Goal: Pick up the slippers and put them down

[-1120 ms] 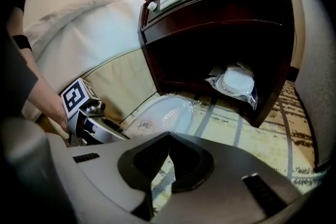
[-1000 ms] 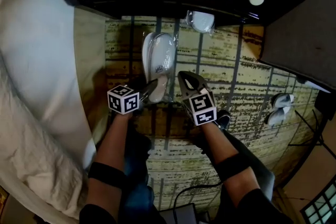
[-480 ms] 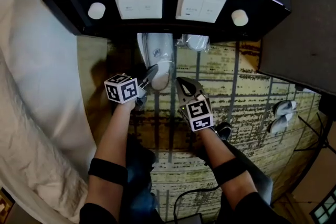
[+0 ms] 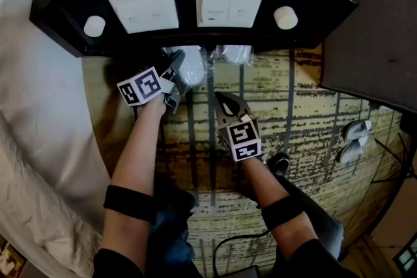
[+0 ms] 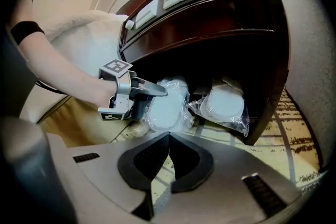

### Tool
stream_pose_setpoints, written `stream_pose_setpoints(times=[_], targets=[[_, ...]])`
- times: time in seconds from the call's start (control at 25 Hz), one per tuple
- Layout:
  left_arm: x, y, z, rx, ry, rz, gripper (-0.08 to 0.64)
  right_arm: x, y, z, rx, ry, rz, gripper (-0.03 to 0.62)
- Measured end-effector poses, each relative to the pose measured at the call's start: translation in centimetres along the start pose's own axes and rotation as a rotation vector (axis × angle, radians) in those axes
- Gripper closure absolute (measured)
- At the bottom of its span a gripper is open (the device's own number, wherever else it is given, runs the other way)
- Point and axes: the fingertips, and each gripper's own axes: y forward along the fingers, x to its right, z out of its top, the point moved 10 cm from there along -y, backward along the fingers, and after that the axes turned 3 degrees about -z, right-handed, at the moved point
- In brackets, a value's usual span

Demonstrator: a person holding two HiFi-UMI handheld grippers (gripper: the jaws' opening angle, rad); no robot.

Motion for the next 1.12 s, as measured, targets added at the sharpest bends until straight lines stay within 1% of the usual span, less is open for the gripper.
stream_pose_setpoints(times=[0.12, 0.24, 0.4, 0.52, 0.6, 0.68, 0.8, 0.88, 0.96, 1.08, 1.12], targets=[[0.0, 0.7, 0.7, 0.052, -0.047, 0.021, 0.425, 0.4, 0.1, 0.0, 0.005, 0.008, -0.003, 0.592], [0.1, 1.3, 1.1, 0.091, -0.069, 0.043, 0.425, 0.9, 0.2, 0.2, 0.012, 0.015, -0.005, 0.591], [-0.3, 1.6, 1.2, 0.158, -0.138, 0.084, 0.419, 1.6, 0.1, 0.0, 0.017, 0.029, -0.014, 0.591], [-0.5, 1.7, 1.5, 0.198, -0.161, 0.106, 0.413, 2.1, 0.0, 0.0, 0.020, 0.034, -0.018, 0.592], [-0.6, 1.7, 1.8, 0.217, -0.163, 0.124, 0.408, 2.3, -0.1, -0.2, 0.020, 0.037, -0.020, 0.592], [-0.6, 1.7, 2.2, 0.224, -0.137, 0.153, 0.395, 2.4, -0.1, -0.2, 0.021, 0.042, -0.022, 0.592], [-0.4, 1.5, 2.7, 0.220, -0.040, 0.228, 0.355, 2.5, 0.0, 0.0, 0.027, 0.045, -0.021, 0.592], [0.1, 1.2, 2.8, 0.219, 0.036, 0.289, 0.287, 2.5, -0.1, 0.2, 0.030, 0.045, -0.021, 0.592], [0.7, 0.8, 2.9, 0.217, 0.096, 0.334, 0.173, 2.5, -0.5, 0.3, 0.029, 0.046, -0.027, 0.592], [1.7, -0.2, 3.1, 0.193, 0.173, 0.392, 0.124, 2.5, -1.6, 1.0, 0.025, 0.053, -0.038, 0.591], [2.1, -0.7, 3.1, 0.179, 0.191, 0.409, 0.119, 2.3, -2.1, 1.3, 0.023, 0.058, -0.040, 0.592]])
